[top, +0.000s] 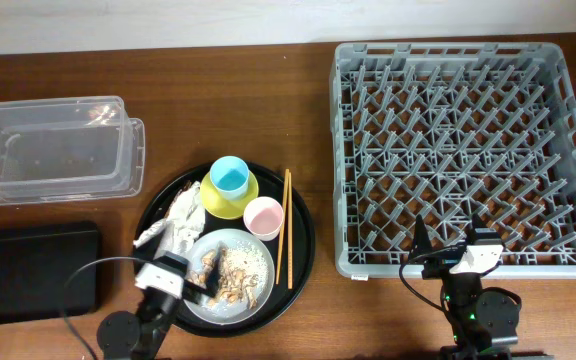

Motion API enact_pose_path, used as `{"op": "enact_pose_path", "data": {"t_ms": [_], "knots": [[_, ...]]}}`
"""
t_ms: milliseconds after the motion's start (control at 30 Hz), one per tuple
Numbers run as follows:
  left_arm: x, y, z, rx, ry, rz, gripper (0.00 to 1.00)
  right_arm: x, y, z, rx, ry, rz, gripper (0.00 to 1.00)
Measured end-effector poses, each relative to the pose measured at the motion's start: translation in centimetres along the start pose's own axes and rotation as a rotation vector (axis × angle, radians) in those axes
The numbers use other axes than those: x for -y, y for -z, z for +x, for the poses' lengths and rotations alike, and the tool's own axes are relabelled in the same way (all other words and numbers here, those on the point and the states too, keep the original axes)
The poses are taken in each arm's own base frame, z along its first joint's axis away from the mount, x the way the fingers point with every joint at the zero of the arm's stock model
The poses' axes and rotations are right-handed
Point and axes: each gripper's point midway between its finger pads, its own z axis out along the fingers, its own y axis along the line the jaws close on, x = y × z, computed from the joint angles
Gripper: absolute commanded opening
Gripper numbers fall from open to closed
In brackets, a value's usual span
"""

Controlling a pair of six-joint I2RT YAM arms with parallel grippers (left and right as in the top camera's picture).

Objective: Sort waste into correct bins and load items into the dishwasher rack
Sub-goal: 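Reach the left gripper to the white napkin on the black tray, then grasp the napkin with the left gripper and drop it into the clear bin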

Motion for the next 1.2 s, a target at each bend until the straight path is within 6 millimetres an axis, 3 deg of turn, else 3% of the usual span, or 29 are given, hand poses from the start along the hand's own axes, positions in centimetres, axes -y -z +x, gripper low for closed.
{"op": "enact_pose_path", "data": {"t_ms": [33, 67, 100, 133, 167, 233, 367, 467, 500, 567, 633, 667, 733, 767, 867, 900, 933, 967, 1033, 1167, 1200], "knots": [[4.2, 0.5, -0.4, 0.024, -0.003, 0.247, 0.99, 0.0, 0.0, 0.0, 0.0, 0.0, 0.0, 0.98], [8.7, 2.4, -0.9, 0.053, -0.006, 0.53, 0.99, 0.0, 0.0, 0.0, 0.0, 0.0, 0.0, 0.98], [9.5, 2.9, -1.1, 0.065, -0.014, 0.588, 0.99, 0.0, 0.0, 0.0, 0.0, 0.0, 0.0, 0.98], [10.7, 4.0, -3.4, 0.177, -0.124, 0.668, 0.99, 0.0, 0.0, 0.0, 0.0, 0.0, 0.0, 0.98], [11.1, 4.5, -4.4, 0.23, -0.176, 0.689, 0.99, 0.0, 0.0, 0.0, 0.0, 0.0, 0.0, 0.98], [10.7, 5.4, -8.9, 0.398, -0.29, 0.615, 0.99, 0.0, 0.0, 0.0, 0.0, 0.0, 0.0, 0.98], [5.6, 2.6, -11.3, 0.24, -0.103, 0.323, 0.99, 0.0, 0.0, 0.0, -0.001, 0.0, 0.0, 0.98], [2.2, 0.1, -9.3, -0.272, 0.181, 0.205, 0.99, 0.0, 0.0, 0.0, -0.002, 0.0, 0.0, 0.98], [2.5, -0.1, -8.4, -0.415, 0.276, 0.244, 0.99, 0.0, 0.0, 0.0, 0.0, 0.0, 0.0, 0.98], [2.8, -1.9, -9.1, -0.475, 0.352, 0.333, 0.99, 0.0, 0.0, 0.0, -0.001, 0.0, 0.0, 0.98], [2.4, -2.3, -7.4, -0.57, 0.431, 0.308, 0.99, 0.0, 0.0, 0.0, -0.001, 0.0, 0.0, 0.98], [0.9, -1.7, -6.2, -0.696, 0.482, 0.165, 0.99, 0.0, 0.0, 0.0, -0.001, 0.0, 0.0, 0.98], [-2.2, -1.0, -6.4, -0.857, 0.509, -0.066, 0.99, 0.0, 0.0, 0.0, -0.001, 0.0, 0.0, 0.98], [-3.6, -2.0, -7.2, -0.854, 0.494, -0.124, 1.0, 0.0, 0.0, 0.0, -0.001, 0.0, 0.0, 0.98], [-5.2, -2.6, -5.1, -0.942, 0.506, -0.209, 0.99, 0.0, 0.0, 0.0, -0.001, 0.0, 0.0, 0.98], [-5.7, -3.1, -4.1, -0.976, 0.51, -0.222, 0.7, 0.0, 0.0, 0.0, -0.001, 0.0, 0.0, 0.98], [-5.9, -3.4, -3.1, -1.008, 0.517, -0.231, 0.56, 0.0, 0.0, 0.0, -0.001, 0.0, 0.0, 0.98], [-6.1, -3.7, -2.1, -1.045, 0.531, -0.24, 0.56, 0.0, 0.0, 0.0, -0.001, 0.0, 0.0, 0.98], [-6.8, -4.9, 2.0, -1.176, 0.554, -0.259, 0.48, 0.0, 0.0, 0.0, -0.001, 0.0, 0.0, 0.98], [-7.5, -5.4, 10.1, -1.434, 0.576, -0.298, 0.47, 0.0, 0.0, 0.0, -0.002, 0.0, 0.0, 0.98], [-7.9, -5.4, 11.1, -1.454, 0.567, -0.315, 0.47, 0.0, 0.0, 0.0, -0.001, 0.0, 0.0, 0.98]]}}
